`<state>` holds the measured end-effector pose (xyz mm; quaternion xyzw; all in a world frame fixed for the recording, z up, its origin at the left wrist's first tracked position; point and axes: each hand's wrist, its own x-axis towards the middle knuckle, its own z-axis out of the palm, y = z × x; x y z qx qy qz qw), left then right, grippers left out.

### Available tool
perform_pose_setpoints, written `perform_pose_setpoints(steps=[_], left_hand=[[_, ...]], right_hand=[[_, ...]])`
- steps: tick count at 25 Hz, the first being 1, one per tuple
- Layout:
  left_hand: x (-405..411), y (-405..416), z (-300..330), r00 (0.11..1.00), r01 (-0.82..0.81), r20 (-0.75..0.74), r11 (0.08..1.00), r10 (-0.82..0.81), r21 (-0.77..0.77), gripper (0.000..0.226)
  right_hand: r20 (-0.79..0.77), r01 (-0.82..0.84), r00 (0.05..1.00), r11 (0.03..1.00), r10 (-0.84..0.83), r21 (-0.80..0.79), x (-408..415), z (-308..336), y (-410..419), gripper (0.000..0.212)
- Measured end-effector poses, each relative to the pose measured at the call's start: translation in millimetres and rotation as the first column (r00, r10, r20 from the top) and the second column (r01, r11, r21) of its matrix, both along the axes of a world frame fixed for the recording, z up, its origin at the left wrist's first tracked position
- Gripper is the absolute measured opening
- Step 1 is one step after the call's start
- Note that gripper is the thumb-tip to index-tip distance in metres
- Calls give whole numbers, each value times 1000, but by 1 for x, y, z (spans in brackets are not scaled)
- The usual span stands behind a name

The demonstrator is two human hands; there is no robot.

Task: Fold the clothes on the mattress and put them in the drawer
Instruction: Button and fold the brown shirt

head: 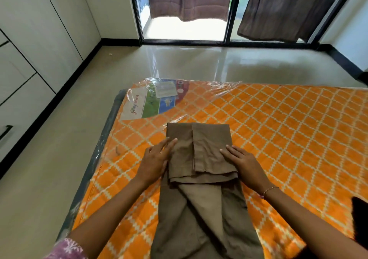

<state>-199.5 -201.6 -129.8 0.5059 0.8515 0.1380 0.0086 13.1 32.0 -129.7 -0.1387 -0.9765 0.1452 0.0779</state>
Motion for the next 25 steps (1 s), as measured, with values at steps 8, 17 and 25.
perform_pose_setpoints(steps=[8, 17, 25], left_hand=[[0, 6, 31, 993, 6, 114, 997, 2, -72, 23], [63, 34, -34, 987, 137, -31, 933, -156, -334, 64], [55, -70, -23, 914, 333, -186, 928, -361, -168, 49]], right_hand=[[185, 39, 983, 952, 18, -302, 3, 48, 7, 47], [397, -15, 917, 992, -36, 125, -29, -27, -48, 69], [495, -322, 843, 935, 212, 147, 87, -12, -19, 68]])
